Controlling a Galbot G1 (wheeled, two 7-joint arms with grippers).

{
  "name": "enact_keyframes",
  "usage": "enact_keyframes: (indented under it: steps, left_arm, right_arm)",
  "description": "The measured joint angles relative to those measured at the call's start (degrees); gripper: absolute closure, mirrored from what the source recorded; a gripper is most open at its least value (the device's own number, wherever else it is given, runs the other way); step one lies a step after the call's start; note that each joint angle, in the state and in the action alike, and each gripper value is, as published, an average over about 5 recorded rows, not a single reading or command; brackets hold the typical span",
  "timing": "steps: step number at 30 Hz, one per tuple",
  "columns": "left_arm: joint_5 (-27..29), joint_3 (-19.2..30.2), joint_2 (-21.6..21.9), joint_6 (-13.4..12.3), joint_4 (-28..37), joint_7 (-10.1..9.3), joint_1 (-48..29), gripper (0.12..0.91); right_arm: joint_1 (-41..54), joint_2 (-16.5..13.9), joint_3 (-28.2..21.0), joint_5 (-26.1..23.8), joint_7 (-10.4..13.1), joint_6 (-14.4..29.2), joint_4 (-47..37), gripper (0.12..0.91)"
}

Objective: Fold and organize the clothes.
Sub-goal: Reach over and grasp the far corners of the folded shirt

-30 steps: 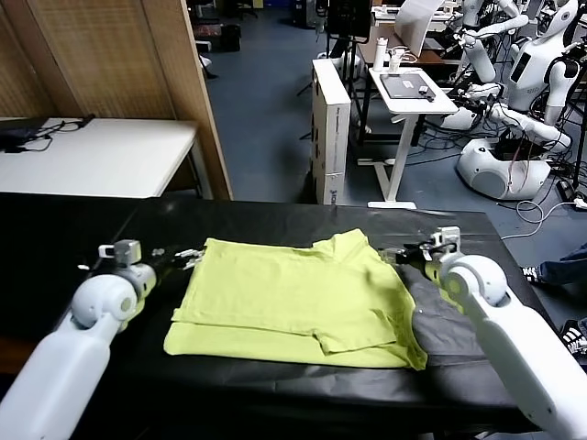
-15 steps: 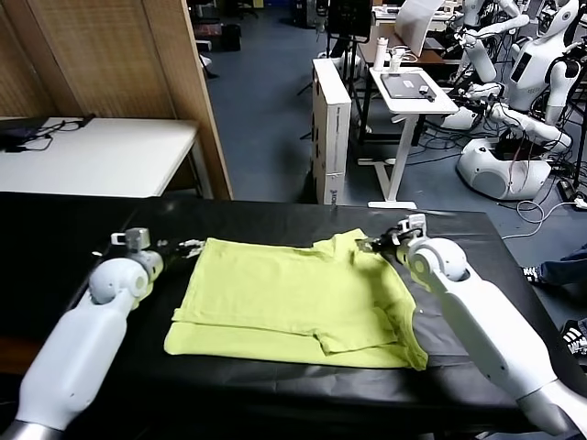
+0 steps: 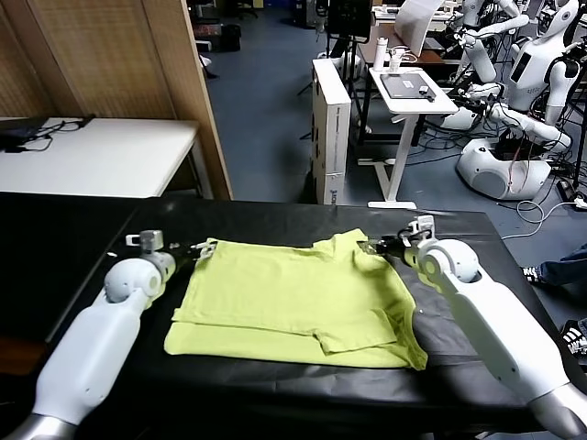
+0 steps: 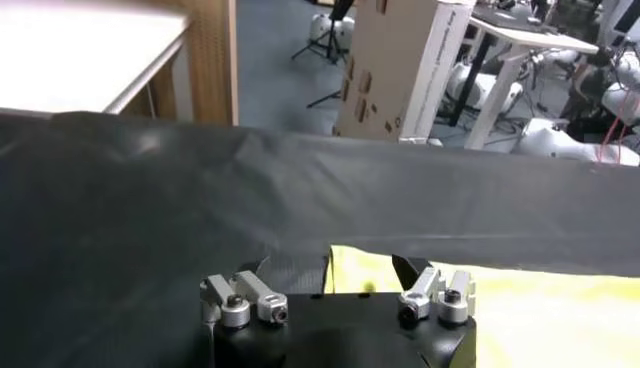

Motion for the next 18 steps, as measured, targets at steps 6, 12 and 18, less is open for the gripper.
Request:
enact_keyframes:
  steps: [6, 12, 18]
  left_arm:
    - [0.30, 0.42, -0.69, -0.31, 0.44, 0.00, -0.83, 0.123]
    - [0.84, 0.84, -1.19, -0.75, 0.86, 0.07, -1.24, 0.123]
    - [1.94, 1.27, -1.61, -1.47, 2.01, 1.05, -1.88, 0.131]
  right_arm:
    - [0.19, 0.26, -0.52, -0.81, 0.05, 0.12, -0.72, 0.155]
    - [0.15, 0.71, -1.29, -1.61, 0.08, 0.26, -1.23, 0.228]
    - [0.59, 1.47, -2.09, -2.02, 0.09, 0.30, -1.92, 0.269]
